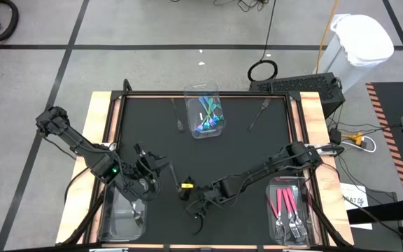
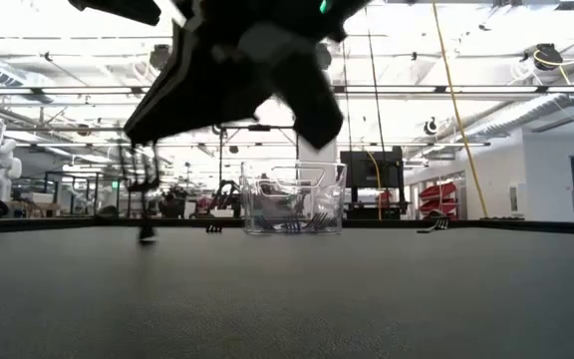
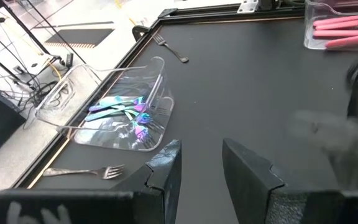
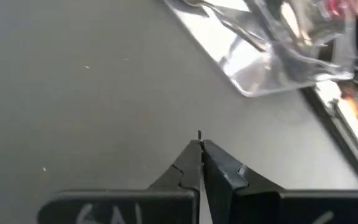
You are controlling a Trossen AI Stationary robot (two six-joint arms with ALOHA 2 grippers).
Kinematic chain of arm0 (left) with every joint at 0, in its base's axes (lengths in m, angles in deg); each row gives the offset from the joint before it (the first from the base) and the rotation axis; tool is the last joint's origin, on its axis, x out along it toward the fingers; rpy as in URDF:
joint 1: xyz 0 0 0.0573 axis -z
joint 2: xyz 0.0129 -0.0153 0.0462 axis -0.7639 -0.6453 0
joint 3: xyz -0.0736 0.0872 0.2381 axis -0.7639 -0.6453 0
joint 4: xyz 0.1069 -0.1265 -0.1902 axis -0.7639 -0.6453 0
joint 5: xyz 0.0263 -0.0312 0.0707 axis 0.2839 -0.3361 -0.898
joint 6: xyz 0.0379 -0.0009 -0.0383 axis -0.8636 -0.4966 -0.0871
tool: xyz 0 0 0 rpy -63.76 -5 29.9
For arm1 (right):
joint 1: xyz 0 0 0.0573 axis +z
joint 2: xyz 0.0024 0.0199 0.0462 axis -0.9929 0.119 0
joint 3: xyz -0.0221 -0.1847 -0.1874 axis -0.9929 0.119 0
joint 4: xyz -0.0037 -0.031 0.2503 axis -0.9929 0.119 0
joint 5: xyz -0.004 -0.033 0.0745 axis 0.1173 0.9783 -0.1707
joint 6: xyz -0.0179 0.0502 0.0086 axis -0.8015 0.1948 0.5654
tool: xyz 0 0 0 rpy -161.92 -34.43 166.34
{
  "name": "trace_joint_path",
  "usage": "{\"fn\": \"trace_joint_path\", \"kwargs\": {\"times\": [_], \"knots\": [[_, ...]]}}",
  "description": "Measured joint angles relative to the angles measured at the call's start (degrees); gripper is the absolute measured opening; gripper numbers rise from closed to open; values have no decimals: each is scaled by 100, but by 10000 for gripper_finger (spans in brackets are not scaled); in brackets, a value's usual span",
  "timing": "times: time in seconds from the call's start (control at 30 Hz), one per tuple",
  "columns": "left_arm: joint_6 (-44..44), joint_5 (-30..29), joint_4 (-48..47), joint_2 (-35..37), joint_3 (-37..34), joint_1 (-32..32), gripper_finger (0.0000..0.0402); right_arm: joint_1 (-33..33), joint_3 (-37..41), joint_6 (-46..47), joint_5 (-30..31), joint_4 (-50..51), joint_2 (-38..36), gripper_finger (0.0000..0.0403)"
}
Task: Sort silverware by color (type)
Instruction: Put the black fork into the bottom left transparent bin
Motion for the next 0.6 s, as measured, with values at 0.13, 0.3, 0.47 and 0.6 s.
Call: {"fn": "trace_joint_path", "kwargs": {"times": [0.13, 0.3, 0.47, 0.6], "knots": [[21, -151, 28, 0, 0, 0, 119, 196, 2, -123, 847, 352, -291, 2], [53, -576, 455, 0, 0, -14, 119, 465, 2, -449, 2245, 589, -512, 2], [42, -722, 1313, 0, 0, -136, 119, 711, 0, -936, 3311, 508, -586, 1], [2, -810, 1663, 0, 0, -221, 119, 843, 0, -1281, 3761, 496, -577, 1]]}}
